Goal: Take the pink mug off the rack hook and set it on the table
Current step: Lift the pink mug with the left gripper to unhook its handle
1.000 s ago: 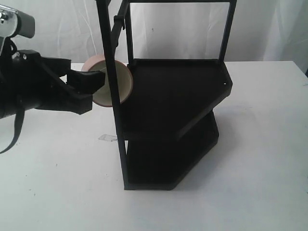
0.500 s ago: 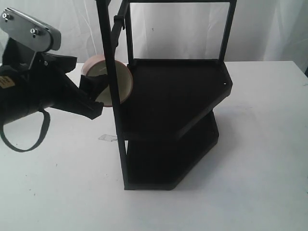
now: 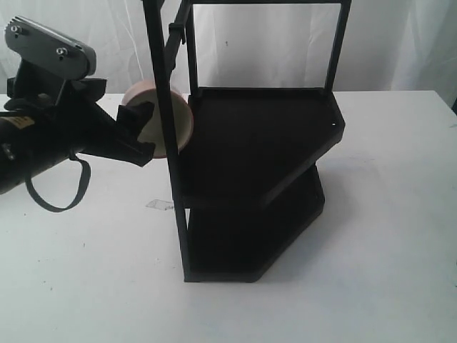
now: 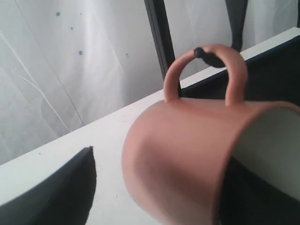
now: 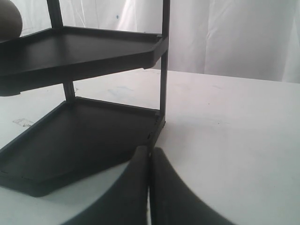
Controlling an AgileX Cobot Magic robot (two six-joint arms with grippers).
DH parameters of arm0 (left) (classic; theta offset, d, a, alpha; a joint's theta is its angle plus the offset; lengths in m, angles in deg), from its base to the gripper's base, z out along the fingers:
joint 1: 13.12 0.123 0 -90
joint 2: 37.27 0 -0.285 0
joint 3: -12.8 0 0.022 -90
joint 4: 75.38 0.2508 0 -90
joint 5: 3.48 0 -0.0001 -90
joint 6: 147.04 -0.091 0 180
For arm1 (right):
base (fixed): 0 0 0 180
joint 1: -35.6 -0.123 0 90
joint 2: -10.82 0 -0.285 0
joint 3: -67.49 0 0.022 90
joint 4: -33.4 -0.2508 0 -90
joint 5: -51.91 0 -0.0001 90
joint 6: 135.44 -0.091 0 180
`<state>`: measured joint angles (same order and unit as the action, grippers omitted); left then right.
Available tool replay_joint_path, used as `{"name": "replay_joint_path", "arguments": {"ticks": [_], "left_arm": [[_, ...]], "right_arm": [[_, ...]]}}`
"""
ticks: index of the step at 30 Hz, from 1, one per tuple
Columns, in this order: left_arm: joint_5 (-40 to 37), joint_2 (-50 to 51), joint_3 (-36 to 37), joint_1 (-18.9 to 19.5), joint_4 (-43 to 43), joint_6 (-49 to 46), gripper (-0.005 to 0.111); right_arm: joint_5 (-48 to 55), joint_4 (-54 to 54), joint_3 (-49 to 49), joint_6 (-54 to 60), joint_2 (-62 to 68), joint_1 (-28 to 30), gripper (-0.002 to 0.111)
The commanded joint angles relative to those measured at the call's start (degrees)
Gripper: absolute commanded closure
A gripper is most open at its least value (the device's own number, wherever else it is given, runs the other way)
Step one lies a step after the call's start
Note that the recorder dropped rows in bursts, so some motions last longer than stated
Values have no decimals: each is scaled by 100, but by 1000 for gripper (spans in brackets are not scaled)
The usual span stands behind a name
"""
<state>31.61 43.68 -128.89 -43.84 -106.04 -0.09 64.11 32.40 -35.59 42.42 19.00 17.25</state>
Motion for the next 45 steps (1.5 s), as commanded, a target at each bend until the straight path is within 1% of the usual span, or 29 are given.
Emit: {"name": "replay_joint_path", "arguments": {"ticks": [1,10,12,14,15,16,17,19,24,27,33,37,39,41,42,43,44,45], "left_arm": [[191,164,-58,-36,-93,-16,41],[602,421,-58,-36,-91,42,43],[691,442,-58,-36,14,426,46],[689,442,-58,-36,67,523,56],[700,451,-58,-36,67,523,65],[700,451,-58,-36,67,523,69],[708,451,-58,-36,67,523,76],[695,451,-58,-36,67,523,83],[686,451,-58,-36,67,502,93],[686,451,-58,-36,67,481,107],[1029,441,-58,-36,67,467,107],[1018,271,-58,-36,17,467,107],[1029,145,-58,-36,-11,298,107],[1018,-47,-58,-36,-284,-198,107],[1006,-75,-58,-36,-410,-278,107],[1030,-120,-58,-36,-781,-561,107],[1047,-144,-58,-36,-934,-757,107],[1018,-183,-58,-36,-1443,-1229,107]], "right_arm": [[-25,61,30,-13,-39,34,108],[-25,61,30,-13,-39,34,108],[-25,50,30,-13,-39,34,108],[-25,50,30,-13,-39,34,108],[-25,50,30,-13,-39,34,108],[-25,60,30,-13,-39,34,108],[-25,60,30,-13,-39,34,108],[-25,60,30,-13,-39,34,108],[-25,60,30,-13,-39,34,108],[-25,60,30,-13,-39,34,108],[-25,60,30,-13,-39,34,108],[-25,60,30,-13,-39,34,108],[-25,60,30,-13,-39,34,108],[-25,60,30,-13,-39,34,108],[-25,60,30,-13,-39,34,108],[-25,60,30,-13,-39,34,108],[-25,60,30,-13,-39,34,108],[-25,60,30,-13,-39,34,108]]}}
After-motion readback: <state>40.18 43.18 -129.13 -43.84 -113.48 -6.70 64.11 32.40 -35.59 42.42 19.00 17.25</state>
